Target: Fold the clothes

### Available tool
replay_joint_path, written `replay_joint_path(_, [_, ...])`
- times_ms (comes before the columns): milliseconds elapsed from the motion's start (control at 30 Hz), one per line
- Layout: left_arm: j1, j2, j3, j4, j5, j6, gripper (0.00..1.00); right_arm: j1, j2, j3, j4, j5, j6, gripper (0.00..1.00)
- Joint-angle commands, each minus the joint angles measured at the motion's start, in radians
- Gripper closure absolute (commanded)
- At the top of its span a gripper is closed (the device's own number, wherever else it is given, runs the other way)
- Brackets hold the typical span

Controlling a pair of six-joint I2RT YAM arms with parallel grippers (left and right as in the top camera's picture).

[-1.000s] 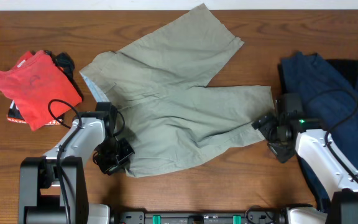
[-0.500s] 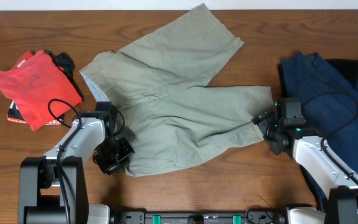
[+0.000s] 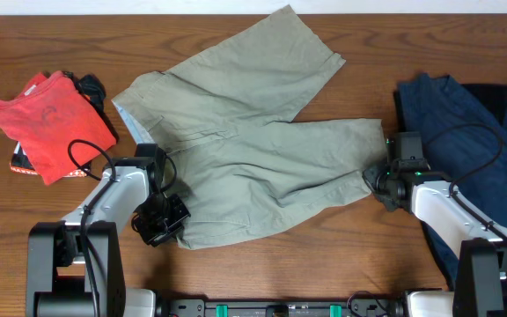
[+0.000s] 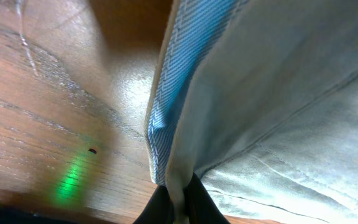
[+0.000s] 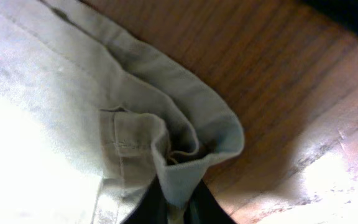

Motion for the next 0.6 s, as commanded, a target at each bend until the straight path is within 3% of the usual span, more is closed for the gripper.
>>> replay_joint_path(0, [0.005, -0.020, 0.018, -0.024, -0.020, 0.057, 0.94, -0.036, 0.016, -0.042, -0.067, 0.003, -0.055, 0.99])
replay_joint_path(367, [0.007, -0.257, 0.196, -0.256, -0.019, 0.189, 0.94, -0.171, -0.199, 0.147, -0.312, 0.032, -0.305, 0.99])
replay_joint_path(567, [0.007, -0.393, 0.223, -0.337, 0.025, 0.192, 0.94, -0.198, -0.293, 0.316, -0.495, 0.034, -0.415, 0.99])
